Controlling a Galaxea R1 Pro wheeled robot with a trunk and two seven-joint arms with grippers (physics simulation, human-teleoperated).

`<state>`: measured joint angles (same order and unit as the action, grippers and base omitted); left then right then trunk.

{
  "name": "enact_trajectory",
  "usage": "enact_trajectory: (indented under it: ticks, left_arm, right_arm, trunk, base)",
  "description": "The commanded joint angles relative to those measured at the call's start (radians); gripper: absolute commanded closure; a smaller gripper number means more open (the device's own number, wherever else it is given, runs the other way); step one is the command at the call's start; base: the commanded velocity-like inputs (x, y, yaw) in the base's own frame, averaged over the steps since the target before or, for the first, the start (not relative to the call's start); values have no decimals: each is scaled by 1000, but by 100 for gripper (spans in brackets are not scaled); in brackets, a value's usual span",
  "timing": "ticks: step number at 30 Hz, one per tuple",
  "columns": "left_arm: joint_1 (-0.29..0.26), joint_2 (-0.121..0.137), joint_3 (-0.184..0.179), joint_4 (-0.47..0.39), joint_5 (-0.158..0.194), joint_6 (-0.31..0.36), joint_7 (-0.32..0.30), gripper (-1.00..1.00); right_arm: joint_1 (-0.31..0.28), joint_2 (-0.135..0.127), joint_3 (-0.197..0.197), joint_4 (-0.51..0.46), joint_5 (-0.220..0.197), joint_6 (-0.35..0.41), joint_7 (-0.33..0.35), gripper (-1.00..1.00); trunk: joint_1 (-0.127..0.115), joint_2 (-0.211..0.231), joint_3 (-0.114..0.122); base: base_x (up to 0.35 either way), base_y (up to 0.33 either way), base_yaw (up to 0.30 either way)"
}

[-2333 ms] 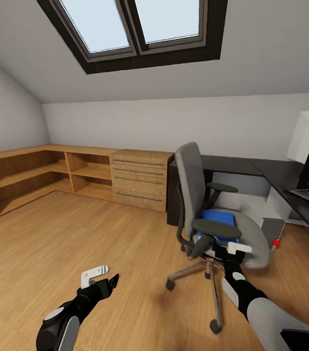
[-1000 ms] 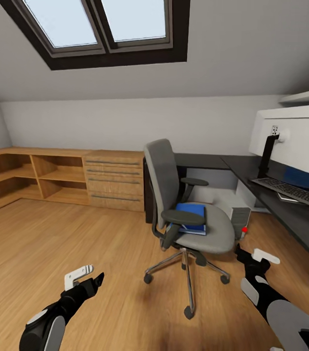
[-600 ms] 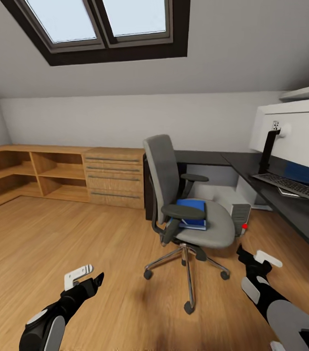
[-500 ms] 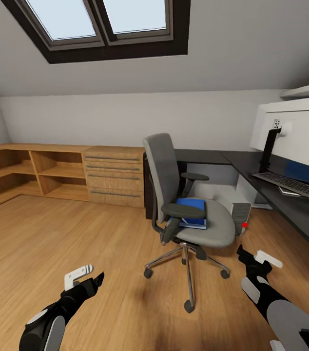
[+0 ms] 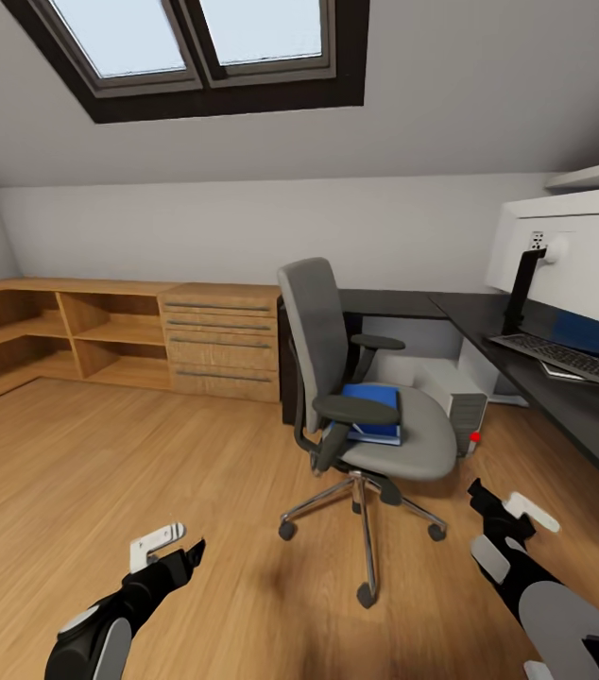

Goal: In the bedroom, organize the workspace by keeping the computer under the desk, ensuring the monitor is on the desk, placing the keyboard on the desk next to the monitor, placing the mouse on the desk next to the keyboard, moving the folder from the swivel chair onto the desk next to the mouse, stacking the notebook on top of the folder with the pen on top of the notebook, and positioning the swivel chair next to the desk.

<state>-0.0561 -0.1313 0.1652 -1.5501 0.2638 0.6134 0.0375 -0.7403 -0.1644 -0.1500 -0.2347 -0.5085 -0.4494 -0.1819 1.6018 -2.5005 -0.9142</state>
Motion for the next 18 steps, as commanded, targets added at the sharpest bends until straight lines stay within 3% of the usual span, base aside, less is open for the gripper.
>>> enact_trajectory:
  ticks: [1, 18]
  left_arm:
    - [-1, -1, 0, 6, 10, 5, 4, -100]
    - [-1, -1, -6, 12, 10, 3, 5, -100]
  right_arm:
    - [-1, 1, -4, 1, -20, -3, -1, -100]
    - [-1, -1, -8, 1, -26, 3, 1, -100]
  trunk:
    - [0, 0, -1]
    - [0, 0, -1]
  base:
    - [262, 0, 0]
    - [299, 0, 0]
